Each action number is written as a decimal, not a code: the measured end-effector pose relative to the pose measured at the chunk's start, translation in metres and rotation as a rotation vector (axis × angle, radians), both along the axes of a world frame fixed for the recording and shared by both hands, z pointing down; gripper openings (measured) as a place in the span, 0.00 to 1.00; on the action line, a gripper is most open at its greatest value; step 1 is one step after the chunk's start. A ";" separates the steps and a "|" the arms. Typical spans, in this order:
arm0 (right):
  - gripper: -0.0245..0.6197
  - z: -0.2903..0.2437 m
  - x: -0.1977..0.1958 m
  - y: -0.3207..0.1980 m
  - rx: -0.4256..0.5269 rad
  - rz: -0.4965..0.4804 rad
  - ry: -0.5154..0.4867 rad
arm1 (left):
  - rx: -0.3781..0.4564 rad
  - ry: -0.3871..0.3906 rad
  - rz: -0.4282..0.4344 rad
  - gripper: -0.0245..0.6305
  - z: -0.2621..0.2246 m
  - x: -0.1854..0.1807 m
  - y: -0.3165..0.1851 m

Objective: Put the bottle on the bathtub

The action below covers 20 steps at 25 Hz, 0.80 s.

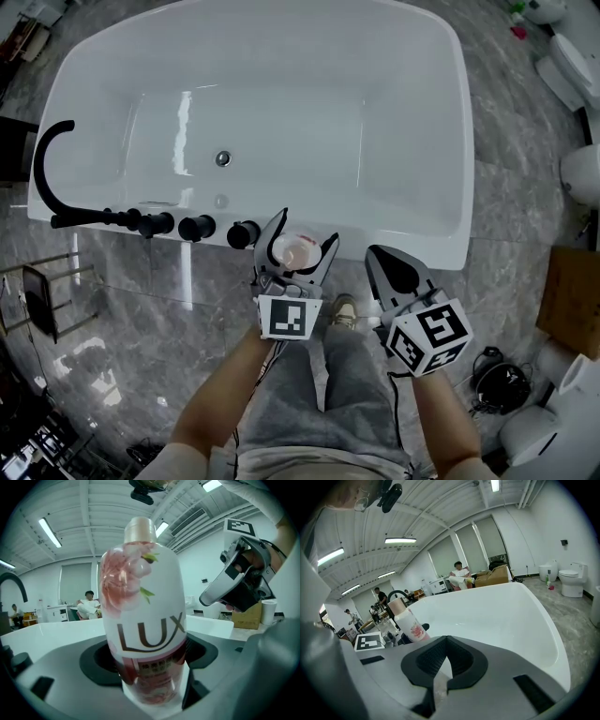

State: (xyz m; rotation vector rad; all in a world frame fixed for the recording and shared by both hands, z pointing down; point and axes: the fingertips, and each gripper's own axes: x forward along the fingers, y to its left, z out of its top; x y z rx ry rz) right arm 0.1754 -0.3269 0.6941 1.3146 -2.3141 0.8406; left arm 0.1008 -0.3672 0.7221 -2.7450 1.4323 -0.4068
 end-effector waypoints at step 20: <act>0.08 -0.141 -0.014 0.012 0.035 -0.024 0.005 | -0.170 -0.006 0.021 0.66 -0.090 -0.031 0.052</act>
